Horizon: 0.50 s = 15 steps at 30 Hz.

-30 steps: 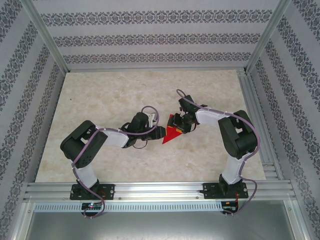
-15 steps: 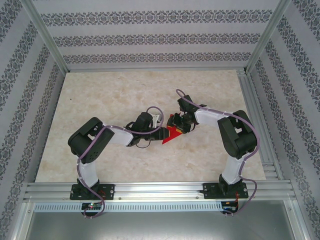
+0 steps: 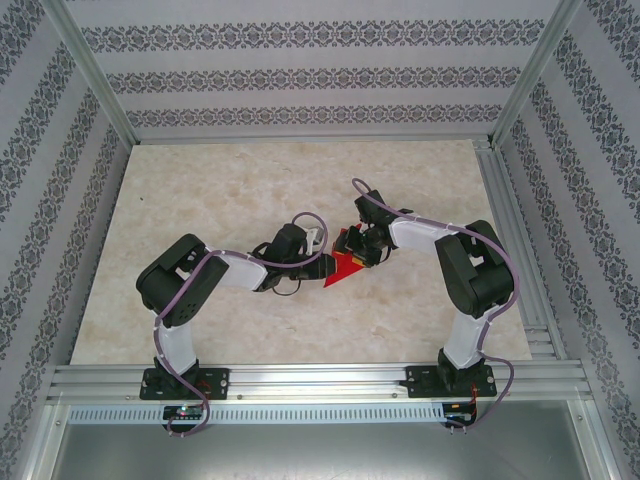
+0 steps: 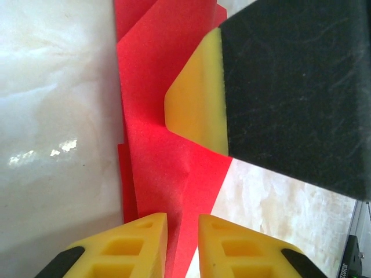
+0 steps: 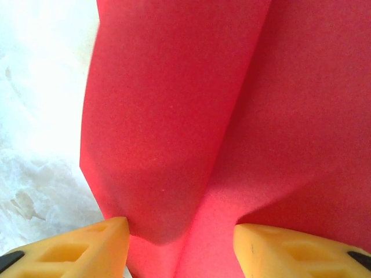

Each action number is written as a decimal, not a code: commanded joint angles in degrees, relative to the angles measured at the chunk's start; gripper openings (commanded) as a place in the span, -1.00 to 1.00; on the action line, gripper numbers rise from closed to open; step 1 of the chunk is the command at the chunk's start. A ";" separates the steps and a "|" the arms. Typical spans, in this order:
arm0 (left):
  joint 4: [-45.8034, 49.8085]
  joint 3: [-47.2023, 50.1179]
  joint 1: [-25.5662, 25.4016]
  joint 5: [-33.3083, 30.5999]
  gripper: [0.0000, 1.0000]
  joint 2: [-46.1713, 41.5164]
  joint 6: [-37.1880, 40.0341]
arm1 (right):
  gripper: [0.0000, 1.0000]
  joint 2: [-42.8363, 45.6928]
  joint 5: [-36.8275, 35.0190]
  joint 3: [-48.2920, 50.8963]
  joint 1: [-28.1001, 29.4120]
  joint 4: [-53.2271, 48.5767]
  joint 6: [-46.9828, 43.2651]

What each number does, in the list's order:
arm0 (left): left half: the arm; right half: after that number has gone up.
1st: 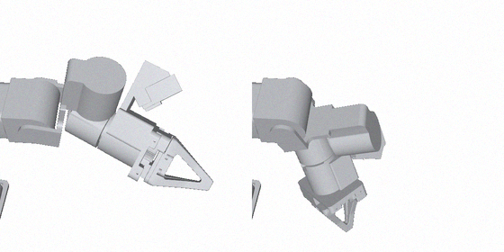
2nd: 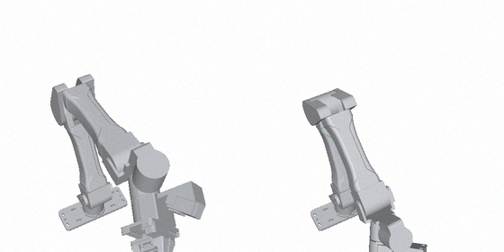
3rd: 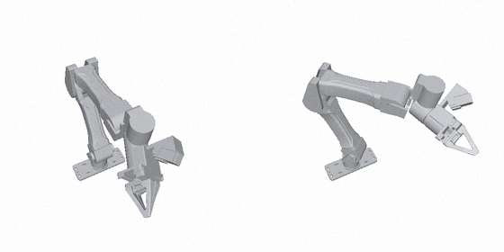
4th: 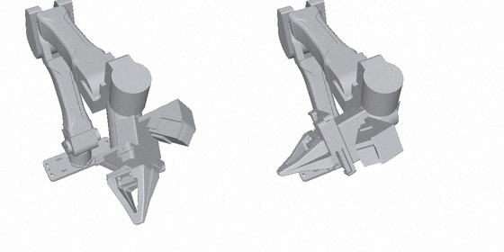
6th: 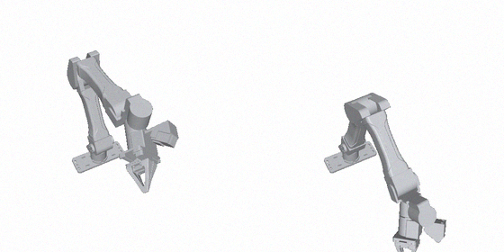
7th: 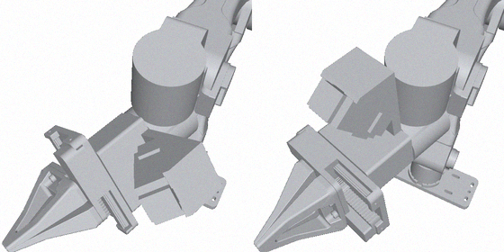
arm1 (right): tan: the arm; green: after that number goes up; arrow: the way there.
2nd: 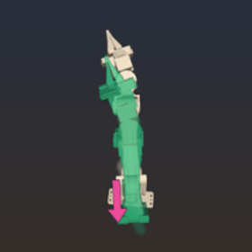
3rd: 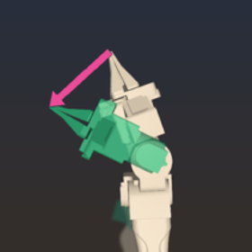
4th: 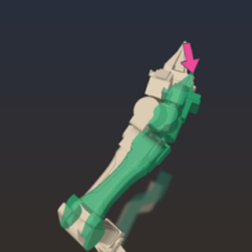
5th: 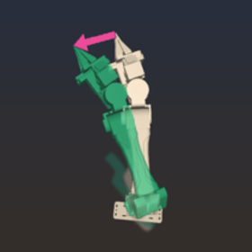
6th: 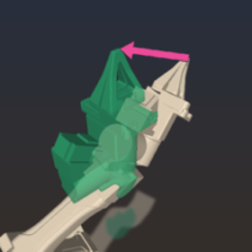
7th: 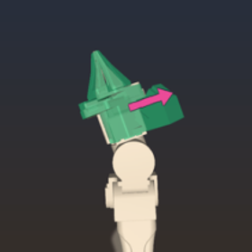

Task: Fold a paper plane with a square sheet of paper (pick it up from the middle)
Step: Fourth fold the wing at the center of the table.

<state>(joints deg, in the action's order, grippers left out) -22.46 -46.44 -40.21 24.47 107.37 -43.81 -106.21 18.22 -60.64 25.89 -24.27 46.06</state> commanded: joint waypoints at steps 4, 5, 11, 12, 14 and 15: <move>2.46 -1.81 -0.40 -1.78 -0.62 0.57 1.98 | 0.08 -7.34 -10.83 4.28 -0.40 -5.59 0.24; 2.58 -1.82 -0.40 -1.79 -0.64 0.65 2.04 | 0.08 -7.42 -10.92 4.28 -0.40 -5.61 0.23; 3.69 -2.26 -0.40 -2.12 -0.70 1.08 2.32 | 0.07 -7.90 -10.92 4.08 -0.40 -5.74 0.21; 4.03 -2.35 -0.40 -2.22 -0.71 1.19 2.29 | 0.07 -7.93 -10.92 4.12 -0.40 -5.68 0.15; 4.34 -2.44 -0.41 -2.27 -0.71 1.37 2.37 | 0.06 -8.12 -10.93 4.04 -0.40 -5.73 0.22; 4.40 -2.48 -0.42 -2.24 -0.72 1.46 2.47 | 0.06 -8.26 -10.85 4.02 -0.37 -5.78 0.20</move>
<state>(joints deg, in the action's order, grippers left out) -19.77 -47.35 -40.21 23.00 107.39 -42.89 -106.48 17.93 -60.71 25.89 -24.69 46.48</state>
